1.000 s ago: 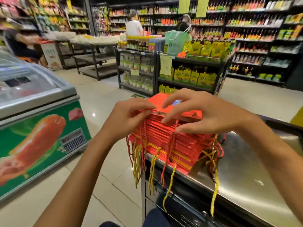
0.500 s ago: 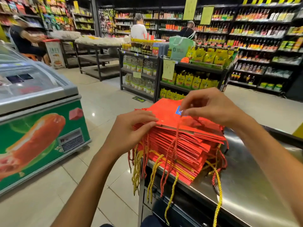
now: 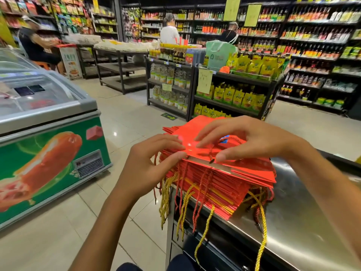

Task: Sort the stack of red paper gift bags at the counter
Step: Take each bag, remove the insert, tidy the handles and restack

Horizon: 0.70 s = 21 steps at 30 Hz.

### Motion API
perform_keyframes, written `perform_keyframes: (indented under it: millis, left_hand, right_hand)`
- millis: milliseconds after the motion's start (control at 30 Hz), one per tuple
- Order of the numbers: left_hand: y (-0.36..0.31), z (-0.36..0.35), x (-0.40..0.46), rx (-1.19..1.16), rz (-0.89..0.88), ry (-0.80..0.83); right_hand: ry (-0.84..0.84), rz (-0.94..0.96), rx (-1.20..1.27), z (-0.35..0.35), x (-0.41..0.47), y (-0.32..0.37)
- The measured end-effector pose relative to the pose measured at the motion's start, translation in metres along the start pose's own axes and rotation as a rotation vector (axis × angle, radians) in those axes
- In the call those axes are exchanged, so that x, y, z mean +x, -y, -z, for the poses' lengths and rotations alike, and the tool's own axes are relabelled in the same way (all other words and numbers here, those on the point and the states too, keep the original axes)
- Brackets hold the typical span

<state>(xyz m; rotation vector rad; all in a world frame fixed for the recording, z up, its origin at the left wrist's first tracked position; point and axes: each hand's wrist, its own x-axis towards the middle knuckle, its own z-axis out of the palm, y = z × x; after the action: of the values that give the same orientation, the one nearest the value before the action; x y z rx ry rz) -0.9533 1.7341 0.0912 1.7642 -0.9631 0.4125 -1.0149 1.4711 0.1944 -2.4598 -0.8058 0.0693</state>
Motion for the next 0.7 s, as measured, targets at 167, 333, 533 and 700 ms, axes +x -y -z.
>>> perform_keyframes:
  millis: [167, 333, 533, 700]
  left_hand:
    - [-0.005, -0.001, -0.005, 0.004, 0.040, -0.005]
    - [-0.011, -0.005, -0.010, 0.050, 0.060, -0.018]
    - [-0.017, -0.014, -0.013, 0.020, 0.123, -0.081]
    - [-0.017, -0.015, -0.014, 0.009, 0.142, -0.076]
  right_hand:
    - [-0.087, 0.043, 0.068, -0.017, 0.008, -0.006]
    - [-0.196, 0.002, 0.136, -0.018, 0.014, -0.003]
    - [-0.153, -0.029, -0.049, -0.009, 0.024, 0.001]
    - [-0.086, -0.003, -0.146, -0.010, 0.028, -0.003]
